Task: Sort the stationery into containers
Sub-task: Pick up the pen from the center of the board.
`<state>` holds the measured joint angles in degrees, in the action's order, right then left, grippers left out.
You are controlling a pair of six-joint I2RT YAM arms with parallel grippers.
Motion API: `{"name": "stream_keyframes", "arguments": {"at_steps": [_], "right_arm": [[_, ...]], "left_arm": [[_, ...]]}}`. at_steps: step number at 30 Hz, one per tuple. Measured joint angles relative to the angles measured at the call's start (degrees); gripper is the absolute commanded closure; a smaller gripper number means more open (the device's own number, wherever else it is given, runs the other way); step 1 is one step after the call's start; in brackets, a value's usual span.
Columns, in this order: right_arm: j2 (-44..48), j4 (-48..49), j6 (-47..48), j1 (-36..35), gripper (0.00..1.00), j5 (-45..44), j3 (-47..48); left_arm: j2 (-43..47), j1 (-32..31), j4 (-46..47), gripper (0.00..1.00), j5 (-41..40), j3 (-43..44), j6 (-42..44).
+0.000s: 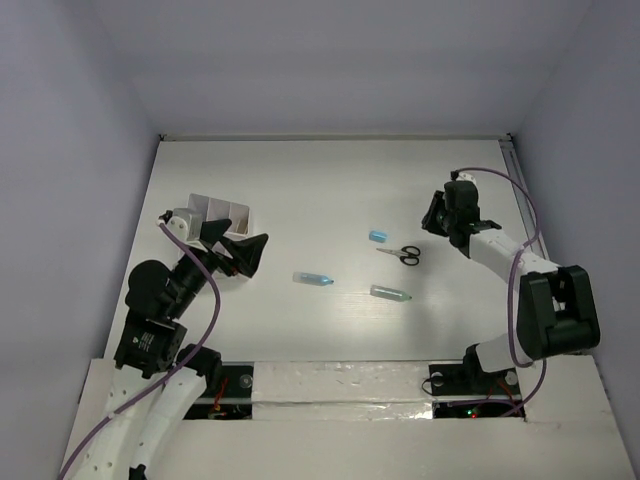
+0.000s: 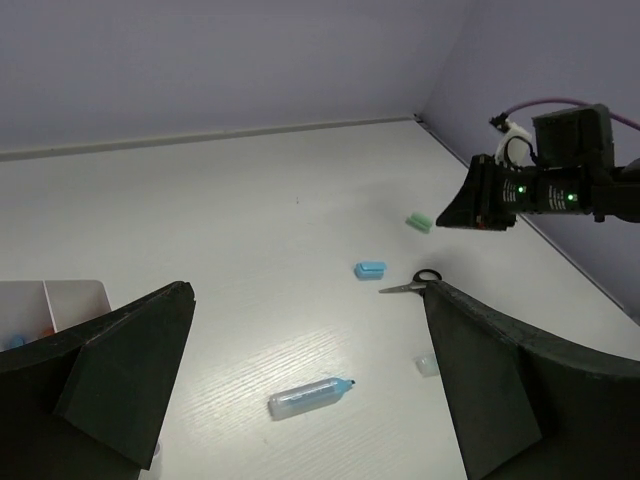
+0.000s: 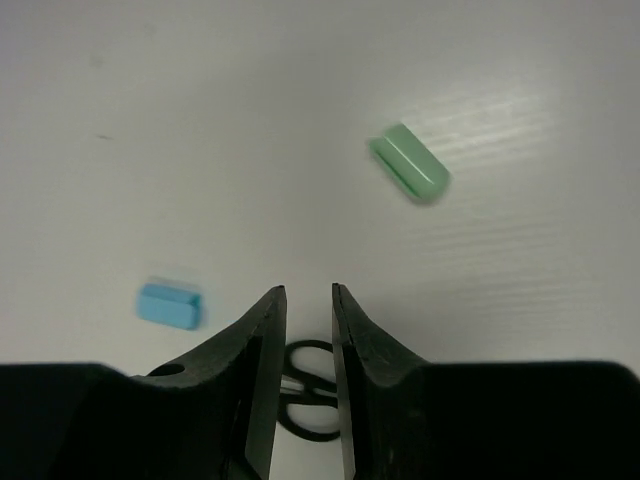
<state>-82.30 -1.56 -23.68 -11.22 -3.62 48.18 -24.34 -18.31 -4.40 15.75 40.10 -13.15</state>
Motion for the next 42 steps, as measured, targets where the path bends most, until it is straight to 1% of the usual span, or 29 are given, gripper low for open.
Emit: {"name": "stream_keyframes", "arguments": {"at_steps": [2, 5, 11, 14, 18, 20, 22, 26, 30, 35, 37, 42], "right_arm": [[-2.51, -3.17, 0.52, 1.46, 0.66, -0.48, -0.02], [-5.29, -6.21, 1.16, 1.4, 0.65, -0.15, -0.11], [-4.2, -6.21, 2.29, 0.59, 0.64, 5.84, -1.36], [-2.27, -7.06, 3.17, -2.21, 0.64, 7.17, -0.98], [-0.31, -7.63, 4.46, -8.72, 0.64, 9.27, 0.2], [0.81, -7.74, 4.66, -11.5, 0.64, 9.79, 0.35], [2.67, -8.09, 4.66, -12.59, 0.64, 10.97, 0.04], [8.72, -7.82, 4.55, -12.41, 0.64, 12.81, -1.36], [13.97, -6.49, 4.22, -12.26, 0.63, 14.53, -3.23], [19.43, -4.17, 3.32, -12.26, 0.63, 15.67, -7.89], [20.74, -3.48, 2.99, -12.26, 0.62, 15.67, -9.35], [23.76, -2.19, 2.01, -12.26, 0.62, 16.09, -11.78]], "left_arm": [[0.2, -0.31, -0.2, 0.01, -0.2, 0.0, 0.02], [0.74, -0.87, -0.37, 0.01, -0.46, 0.0, 0.04], [0.96, -1.62, -0.66, 0.01, -0.7, 0.0, 0.02], [-0.35, -1.62, -0.7, 0.01, -0.57, 0.0, 0.0], [-3.96, -1.62, -1.11, 0.01, -0.46, 0.0, 0.0], [-6.58, -1.62, -1.29, 0.01, -0.39, 0.0, 0.0], [-9.62, -1.62, -1.62, 0.01, -0.55, 0.0, 0.0], [-16.11, -2.73, -1.88, 0.01, -0.52, 0.0, 0.04], [-24.11, -5.86, -2.49, 0.01, -0.44, 0.13, 0.5], [-37.29, -13.62, -7.54, 0.27, -6.01, 4.15, 2.38], [-42.42, -16.96, -9.09, 0.29, -8.28, 6.4, 3.69], [-52.52, -24.28, -11.17, 0.23, -14.05, 10.03, 6.32]]}}
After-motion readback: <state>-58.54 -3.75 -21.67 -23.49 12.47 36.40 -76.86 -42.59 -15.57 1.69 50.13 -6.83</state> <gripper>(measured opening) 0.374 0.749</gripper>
